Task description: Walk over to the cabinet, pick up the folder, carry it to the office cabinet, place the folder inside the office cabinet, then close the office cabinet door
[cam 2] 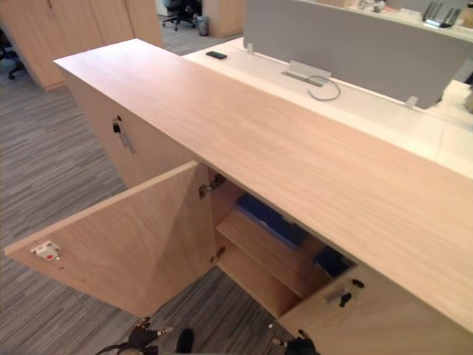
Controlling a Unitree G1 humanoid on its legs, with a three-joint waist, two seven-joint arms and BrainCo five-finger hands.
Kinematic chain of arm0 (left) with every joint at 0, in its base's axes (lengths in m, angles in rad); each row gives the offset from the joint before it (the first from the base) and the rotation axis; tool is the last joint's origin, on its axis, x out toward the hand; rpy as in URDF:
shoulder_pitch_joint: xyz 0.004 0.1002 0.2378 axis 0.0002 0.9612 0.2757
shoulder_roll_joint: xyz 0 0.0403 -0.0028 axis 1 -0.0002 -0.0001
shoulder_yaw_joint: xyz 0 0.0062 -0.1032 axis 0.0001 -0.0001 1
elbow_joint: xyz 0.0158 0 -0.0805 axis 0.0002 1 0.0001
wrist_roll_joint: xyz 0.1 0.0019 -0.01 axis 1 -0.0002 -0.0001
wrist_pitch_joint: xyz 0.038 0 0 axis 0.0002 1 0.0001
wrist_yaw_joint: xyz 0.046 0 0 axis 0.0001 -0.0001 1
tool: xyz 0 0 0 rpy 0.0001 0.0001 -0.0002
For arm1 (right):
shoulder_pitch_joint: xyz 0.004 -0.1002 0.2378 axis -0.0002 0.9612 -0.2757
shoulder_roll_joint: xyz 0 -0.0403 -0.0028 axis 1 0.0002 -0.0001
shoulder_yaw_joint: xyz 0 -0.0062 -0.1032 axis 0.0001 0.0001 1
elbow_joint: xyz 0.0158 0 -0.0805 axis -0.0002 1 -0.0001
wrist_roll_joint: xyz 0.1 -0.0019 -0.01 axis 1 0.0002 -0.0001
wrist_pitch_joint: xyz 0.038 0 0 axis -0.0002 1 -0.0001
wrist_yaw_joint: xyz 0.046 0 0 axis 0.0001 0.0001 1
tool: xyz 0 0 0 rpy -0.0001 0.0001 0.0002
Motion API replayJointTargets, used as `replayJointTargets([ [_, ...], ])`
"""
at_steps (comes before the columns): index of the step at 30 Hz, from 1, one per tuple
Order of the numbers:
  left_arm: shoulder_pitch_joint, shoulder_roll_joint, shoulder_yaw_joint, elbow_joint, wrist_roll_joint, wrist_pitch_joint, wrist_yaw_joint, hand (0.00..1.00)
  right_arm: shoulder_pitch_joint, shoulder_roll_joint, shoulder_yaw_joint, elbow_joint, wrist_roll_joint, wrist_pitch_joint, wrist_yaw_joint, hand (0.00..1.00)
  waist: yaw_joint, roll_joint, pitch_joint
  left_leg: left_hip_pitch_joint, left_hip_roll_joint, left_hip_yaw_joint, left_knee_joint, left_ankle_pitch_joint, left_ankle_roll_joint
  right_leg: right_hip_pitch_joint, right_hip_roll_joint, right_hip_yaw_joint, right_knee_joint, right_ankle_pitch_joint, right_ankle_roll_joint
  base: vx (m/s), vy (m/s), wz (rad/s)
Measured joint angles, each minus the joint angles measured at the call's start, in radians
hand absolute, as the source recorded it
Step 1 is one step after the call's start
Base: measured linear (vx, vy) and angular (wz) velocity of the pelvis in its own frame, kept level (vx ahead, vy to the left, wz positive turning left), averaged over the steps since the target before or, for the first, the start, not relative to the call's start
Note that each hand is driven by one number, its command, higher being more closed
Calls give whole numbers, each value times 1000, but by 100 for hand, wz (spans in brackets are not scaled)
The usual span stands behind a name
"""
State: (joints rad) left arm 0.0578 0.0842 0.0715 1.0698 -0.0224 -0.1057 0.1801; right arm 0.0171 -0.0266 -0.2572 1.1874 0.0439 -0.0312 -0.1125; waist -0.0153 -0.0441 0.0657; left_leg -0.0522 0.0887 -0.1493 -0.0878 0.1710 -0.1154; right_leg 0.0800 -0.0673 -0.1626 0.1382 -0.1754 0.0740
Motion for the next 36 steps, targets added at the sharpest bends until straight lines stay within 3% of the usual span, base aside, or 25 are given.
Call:
replayJointTargets([
  [2, -4, 7, -23, -1, 6, 0, 0, 0, -3, 3, -21, 6, -3, 0, 0, 0, 0, -6, 6, 1, -10, 3, 1, 7, 3, 12, -8, -15, 0, 0, 0, 28, 3, 25],
  [5, -14, 17, -44, -14, 12, 0, -4, 0, -19, 5, -76, 5, -2, 1, 0, 0, -1, -3, 41, 0, -39, 119, 1, 36, 39, 10, -39, -27, 17, -9, -8, -35, 87, 10],
  [10, -18, 18, -45, -22, 13, -1, -12, 0, -19, 5, -77, -7, 15, 2, 0, 0, -8, 0, 61, -1, -72, 141, -6, 23, 84, 5, -65, -26, 17, -27, 6, -81, 89, 9],
  [13, -18, 17, -47, -22, 22, -1, -13, 0, -16, 12, -77, -18, 15, 1, 0, 0, -24, 0, 61, -26, -91, 147, -7, 20, 89, 10, -72, -25, -14, -27, 6, 4, 104, 32],
  [21, -27, 29, -104, -17, 48, -1, -21, 0, -23, 16, -19, -12, 14, -1, 1, 0, -24, -19, 58, -30, -149, 135, -6, 12, 107, 48, -112, -25, -49, -20, 32, 101, 28, 18],
  [26, -31, 41, -129, -13, 51, -2, -24, 0, -41, 24, -15, 24, 11, 0, 1, 0, -25, -36, 63, 12, -137, 133, -6, 10, 104, 82, -94, -24, -23, -15, 24, 82, -46, 12],
  [36, -32, 41, -123, 1, 49, -1, -24, 0, -44, 20, 14, 24, -17, -1, 1, 0, -31, -32, 57, 18, -89, 128, -8, -5, 81, 79, -51, -25, -14, -20, 9, -69, -56, -5],
])
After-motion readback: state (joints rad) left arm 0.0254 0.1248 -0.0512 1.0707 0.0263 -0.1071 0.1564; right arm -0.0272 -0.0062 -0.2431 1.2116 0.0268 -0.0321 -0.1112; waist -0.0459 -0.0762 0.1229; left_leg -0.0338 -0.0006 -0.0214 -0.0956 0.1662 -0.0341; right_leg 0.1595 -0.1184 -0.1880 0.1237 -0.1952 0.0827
